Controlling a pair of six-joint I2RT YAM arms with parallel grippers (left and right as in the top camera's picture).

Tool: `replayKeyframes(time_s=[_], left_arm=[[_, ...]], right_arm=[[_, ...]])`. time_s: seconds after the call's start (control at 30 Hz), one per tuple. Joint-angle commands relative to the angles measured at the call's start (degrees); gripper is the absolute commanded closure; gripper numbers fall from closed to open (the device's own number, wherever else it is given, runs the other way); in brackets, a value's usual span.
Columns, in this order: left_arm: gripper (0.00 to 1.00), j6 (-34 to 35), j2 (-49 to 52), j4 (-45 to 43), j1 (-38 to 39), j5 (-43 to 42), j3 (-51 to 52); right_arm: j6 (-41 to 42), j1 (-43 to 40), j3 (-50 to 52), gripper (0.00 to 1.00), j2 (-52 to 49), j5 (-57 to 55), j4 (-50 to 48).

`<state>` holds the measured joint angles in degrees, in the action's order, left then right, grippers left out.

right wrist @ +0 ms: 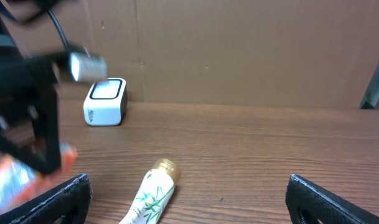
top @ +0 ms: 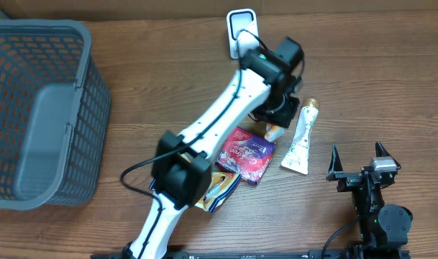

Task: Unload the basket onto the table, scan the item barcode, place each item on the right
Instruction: 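Carry the orange box under the scanner and place it on table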

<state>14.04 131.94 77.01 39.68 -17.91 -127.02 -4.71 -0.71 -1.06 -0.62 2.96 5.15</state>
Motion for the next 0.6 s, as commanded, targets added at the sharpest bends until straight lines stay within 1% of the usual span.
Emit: replayKeyframes(time_s=[0.0,0.03,0.07,0.1,0.13,0.17,0.2,0.3,0.43,0.53,0.57], left_arm=[[0.79,1.25,1.49,-0.15,0.09,0.61,-0.09],[0.66,1.22,1.49,-0.20,0.09,0.33,-0.09],[0.58,1.25,1.44,-0.39,0.04,0.26,-0.17],[0.56,1.22,1.42,-0.39,0.04,0.28,-0.48],[0.50,1.22,1.42,-0.39,0.02,0.26,-0.81],[0.41,1.22,1.42,-0.39,-0.02,0.24,-1.09],[0.37,1.22,1.42,-0.31,-0.02,0.02,-1.53],[0.30,1.18,1.42,1.38,-0.55,-0.09,-3.85],[0.25,1.16,1.42,5.95,-2.14,-0.07,-9.20],[0.20,1.16,1.38,11.61,-4.33,-0.04,-16.39],[0.17,1.16,1.33,14.73,-5.70,0.04,-20.59]], right_arm=[[0.22,0.11,0.57,0.00,0.46,-0.35,-0.44],[0.22,0.11,0.57,0.00,0.46,-0.35,-0.44],[0.22,0.11,0.57,0.00,0.46,-0.35,-0.44],[0.22,0.11,0.57,0.00,0.46,-0.35,-0.44],[0.22,0.11,0.57,0.00,0.46,-0.35,-0.44],[0.22,0.11,0.57,0.00,0.46,-0.35,-0.44],[0.22,0.11,0.57,0.00,0.46,-0.35,-0.44],[0.22,0.11,0.57,0.00,0.46,-0.35,-0.44],[0.22,0.11,0.57,0.00,0.46,-0.35,-0.44],[0.22,0.11,0.57,0.00,0.46,-0.35,-0.44],[0.22,0.11,0.57,0.00,0.46,-0.35,-0.44]])
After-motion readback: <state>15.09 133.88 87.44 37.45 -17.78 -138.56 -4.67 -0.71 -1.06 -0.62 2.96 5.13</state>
